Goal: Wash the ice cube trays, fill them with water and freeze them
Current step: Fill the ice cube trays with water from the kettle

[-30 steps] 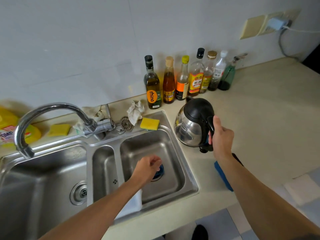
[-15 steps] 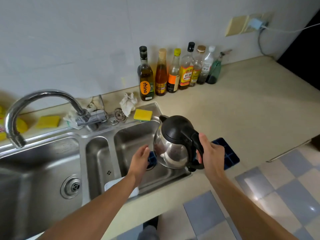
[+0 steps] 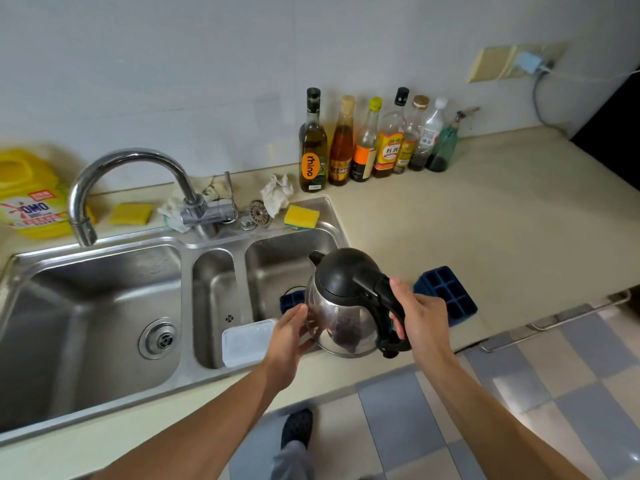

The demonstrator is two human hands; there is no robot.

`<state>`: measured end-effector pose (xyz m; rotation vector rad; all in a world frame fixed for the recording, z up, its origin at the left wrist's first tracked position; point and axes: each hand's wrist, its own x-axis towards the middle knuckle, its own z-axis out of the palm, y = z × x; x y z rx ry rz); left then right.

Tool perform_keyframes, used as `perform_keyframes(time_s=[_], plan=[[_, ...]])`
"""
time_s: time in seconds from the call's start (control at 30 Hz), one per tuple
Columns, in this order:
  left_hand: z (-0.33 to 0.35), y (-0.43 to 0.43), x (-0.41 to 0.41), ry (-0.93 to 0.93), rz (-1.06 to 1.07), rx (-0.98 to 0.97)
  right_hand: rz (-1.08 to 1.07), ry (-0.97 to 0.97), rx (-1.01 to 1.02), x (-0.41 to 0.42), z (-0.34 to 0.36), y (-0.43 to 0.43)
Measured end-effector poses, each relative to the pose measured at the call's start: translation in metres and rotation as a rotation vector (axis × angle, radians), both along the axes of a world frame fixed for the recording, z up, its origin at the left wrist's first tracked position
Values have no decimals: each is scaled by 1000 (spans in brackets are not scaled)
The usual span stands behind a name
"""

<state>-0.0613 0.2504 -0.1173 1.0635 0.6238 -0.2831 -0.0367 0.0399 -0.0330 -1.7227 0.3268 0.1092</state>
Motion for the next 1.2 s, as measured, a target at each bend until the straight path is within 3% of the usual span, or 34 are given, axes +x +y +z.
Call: perform_keyframes(time_s=[1.2], plan=[[-8, 7, -13, 32, 35, -69, 46, 36, -92, -3, 11, 13]])
